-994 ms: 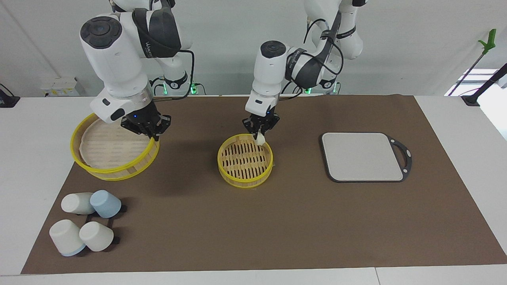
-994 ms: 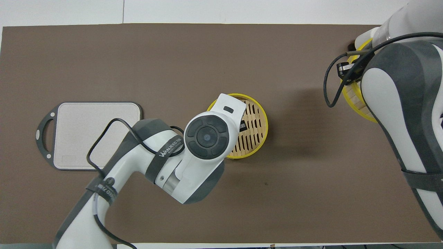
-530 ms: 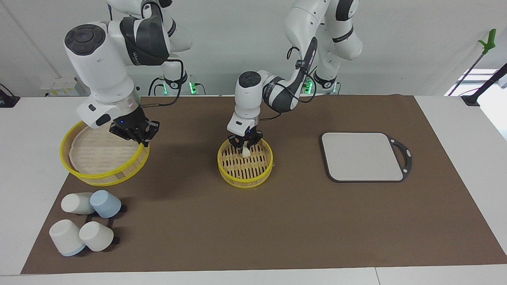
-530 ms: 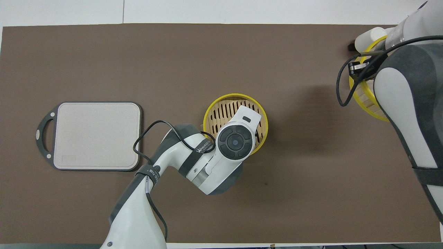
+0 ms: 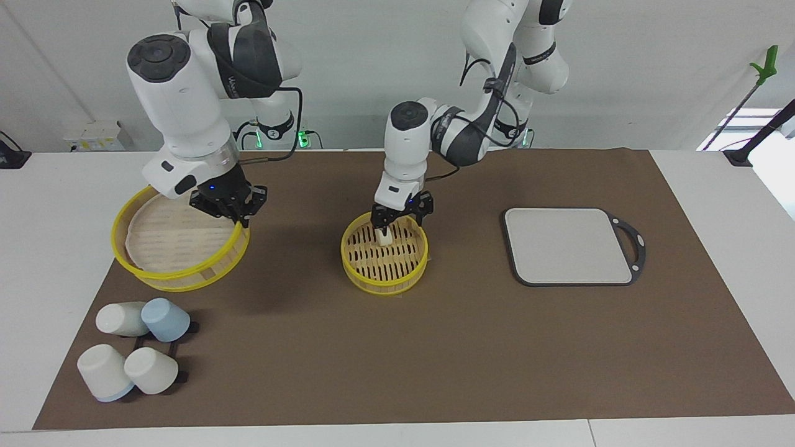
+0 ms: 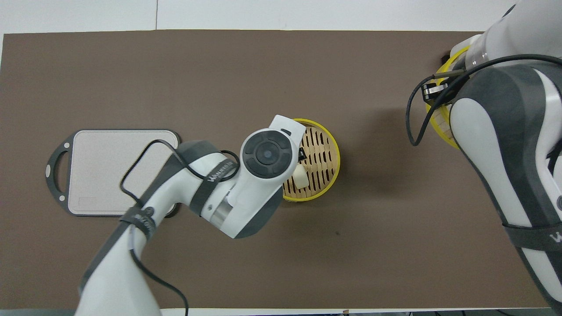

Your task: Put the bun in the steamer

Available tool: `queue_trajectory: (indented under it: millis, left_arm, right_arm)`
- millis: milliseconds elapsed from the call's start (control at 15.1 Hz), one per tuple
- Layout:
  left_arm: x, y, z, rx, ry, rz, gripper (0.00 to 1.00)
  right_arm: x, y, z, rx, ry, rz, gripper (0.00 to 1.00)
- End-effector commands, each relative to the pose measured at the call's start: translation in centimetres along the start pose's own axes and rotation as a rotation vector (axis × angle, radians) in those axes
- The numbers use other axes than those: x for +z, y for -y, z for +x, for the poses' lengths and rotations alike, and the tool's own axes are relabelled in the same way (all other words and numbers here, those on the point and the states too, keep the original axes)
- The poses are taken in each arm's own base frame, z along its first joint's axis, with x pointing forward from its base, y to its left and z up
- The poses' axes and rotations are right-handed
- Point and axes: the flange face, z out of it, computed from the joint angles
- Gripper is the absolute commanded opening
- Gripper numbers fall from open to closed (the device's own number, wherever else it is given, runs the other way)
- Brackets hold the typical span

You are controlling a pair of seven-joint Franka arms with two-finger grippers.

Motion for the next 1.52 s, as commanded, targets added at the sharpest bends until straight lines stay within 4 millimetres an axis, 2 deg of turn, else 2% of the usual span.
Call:
queue_trajectory:
  millis: [0,66,133,199,331,464,530,663,729,861,928,1325,1458]
  left_arm:
    - [-8.1,8.9,4.6,-0.058,0.025,0.023,1.00]
    - [-9.8,11.7,6.2,-0.052,0.035,0.026,1.00]
    - [-10.8,14.2,7.6,-0.043,0.044,0.030,1.00]
    - [-11.5,16.3,8.8,-0.035,0.045,0.028,1.00]
    - [-12.1,20.3,11.9,-0.034,0.034,0.017,1.00]
    - [-12.2,23.2,14.1,-0.037,0.025,0.012,1.00]
    - [-12.1,24.6,14.8,-0.035,0.027,0.014,1.00]
    - [-12.4,27.0,16.3,-0.005,0.020,0.010,1.00]
    - [-12.3,28.4,16.9,0.030,0.026,0.011,1.00]
    - [-12.3,31.4,17.9,0.111,0.049,0.018,1.00]
    - [-12.3,32.5,18.2,0.133,0.058,0.020,1.00]
    - [-12.9,33.2,17.9,0.153,0.069,0.021,1.00]
    - [-13.3,34.6,18.3,0.156,0.062,0.017,1.00]
  right_arm:
    - [-0.8,4.3,-1.6,-0.079,-0.006,0.017,0.00]
    - [-0.7,6.8,-1.8,-0.116,-0.011,0.020,0.00]
    - [-0.4,10.4,-2.2,-0.149,-0.015,0.025,0.00]
    - [0.3,13.9,-2.4,-0.131,-0.024,0.028,0.00]
    - [1.6,19.3,-2.7,-0.088,-0.058,0.051,0.00]
    - [3.3,23.9,-3.1,-0.094,-0.051,0.123,0.00]
    - [4.5,25.0,-3.2,-0.098,-0.050,0.128,0.00]
    - [7.9,28.5,-5.3,-0.142,-0.042,0.130,0.00]
    - [9.7,29.5,-6.1,-0.140,-0.037,0.126,0.00]
    - [11.6,30.8,-5.7,-0.094,-0.057,0.138,0.00]
    - [12.9,32.4,-6.3,-0.103,-0.043,0.132,0.00]
    - [14.6,33.5,-6.1,-0.090,-0.046,0.136,0.00]
    - [15.0,33.7,-5.9,-0.086,-0.061,0.143,0.00]
